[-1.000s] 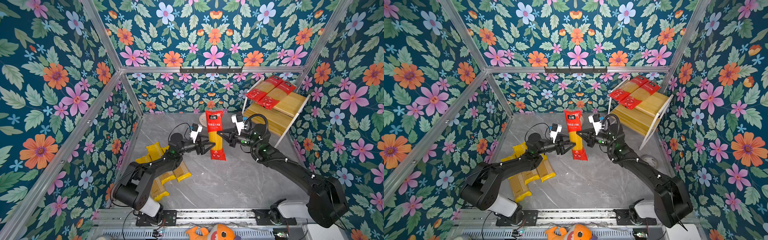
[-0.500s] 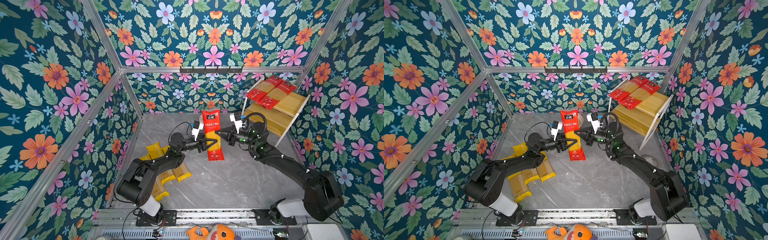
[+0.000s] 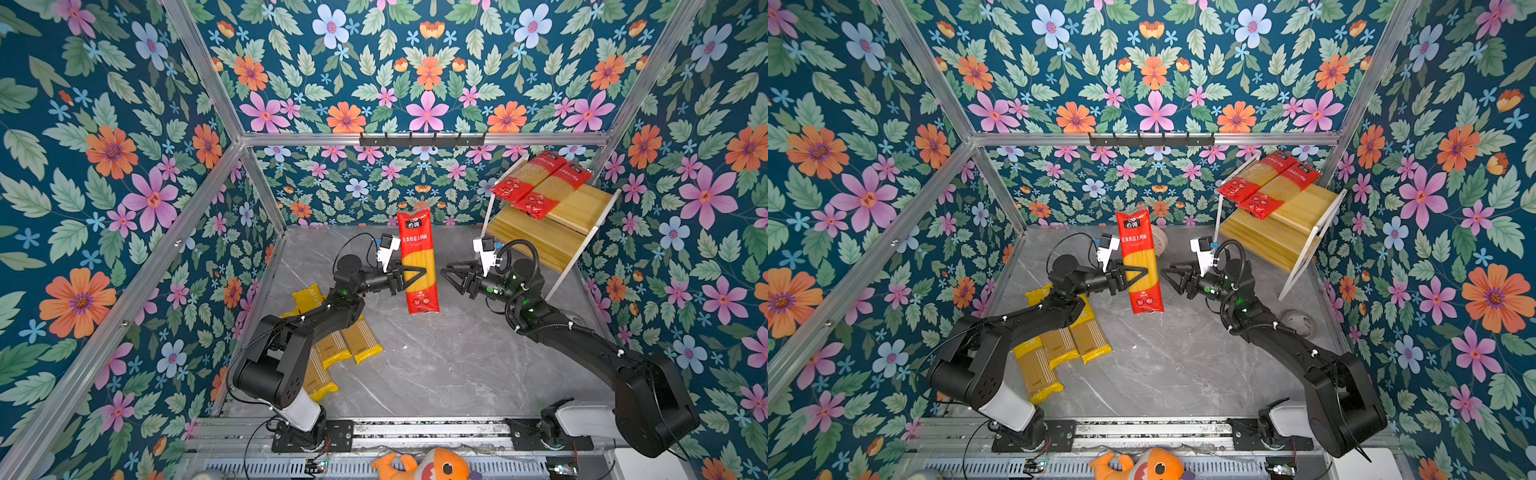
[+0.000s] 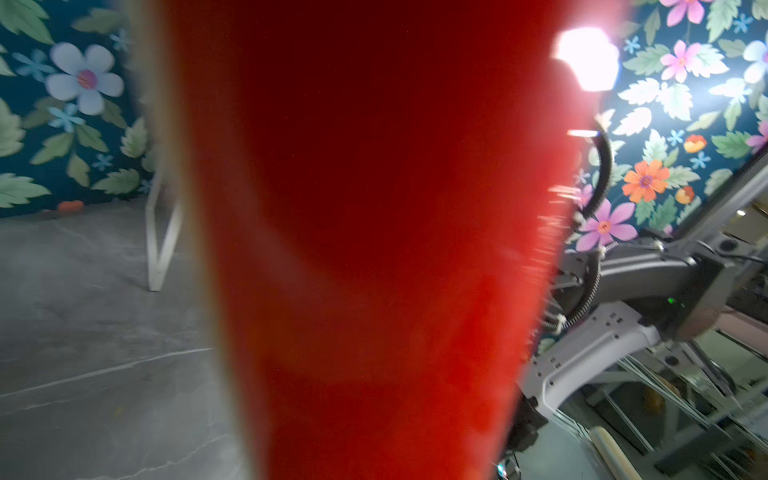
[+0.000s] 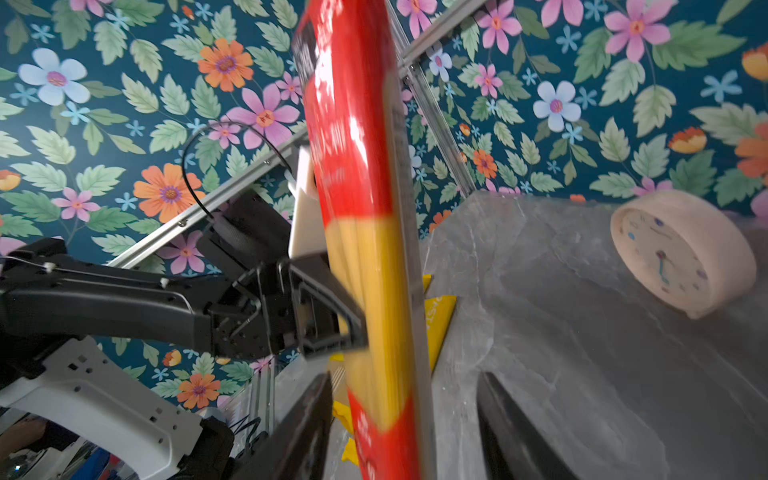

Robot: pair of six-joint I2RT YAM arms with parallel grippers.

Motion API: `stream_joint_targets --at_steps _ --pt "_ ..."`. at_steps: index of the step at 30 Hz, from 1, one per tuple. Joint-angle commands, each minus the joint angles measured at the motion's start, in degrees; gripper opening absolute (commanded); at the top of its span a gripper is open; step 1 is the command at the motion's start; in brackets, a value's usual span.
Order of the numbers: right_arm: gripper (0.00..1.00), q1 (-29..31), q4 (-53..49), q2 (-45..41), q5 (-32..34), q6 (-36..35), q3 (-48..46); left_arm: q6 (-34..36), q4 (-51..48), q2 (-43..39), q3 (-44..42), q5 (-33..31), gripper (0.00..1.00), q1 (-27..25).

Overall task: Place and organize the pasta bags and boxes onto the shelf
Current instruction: 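Raise the red bag upright with the right gripper while the left gripper steadies it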

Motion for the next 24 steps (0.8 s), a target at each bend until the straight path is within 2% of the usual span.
stream_joint_targets --at_steps 1,5,10,13,16,22,24 --pt "0.68 2.08 -1.65 -0.97 4.64 -0.16 -3.01 -0.40 1.49 -1.15 1.20 -3.29 0.19 0.34" --pt "0.82 5.36 -2.90 0.69 4.54 -1.54 -3.30 -3.68 2.90 -1.11 1.57 -3.12 0.20 0.37" --pt "0.81 6.50 -0.41 5.28 0.36 -0.78 -0.14 -5.78 5.47 -1.42 1.21 -1.25 0.20 0.28" --pt "0.73 6.59 1.04 7.89 -2.94 -0.06 2.07 -6.43 7.16 -1.50 0.71 0.33 0.20 0.14" --pt "0.60 6.68 3.53 9.70 -6.09 1.61 3.29 -6.58 7.33 -1.22 0.68 1.66 0.21 0.00" --pt "0.29 6.77 7.82 11.29 -6.78 4.66 2.90 -11.72 12.93 0.76 1.37 3.41 0.21 0.06" --pt "0.22 6.74 8.48 10.88 -6.45 4.83 2.40 -13.22 14.41 1.41 1.67 3.41 0.22 0.04"
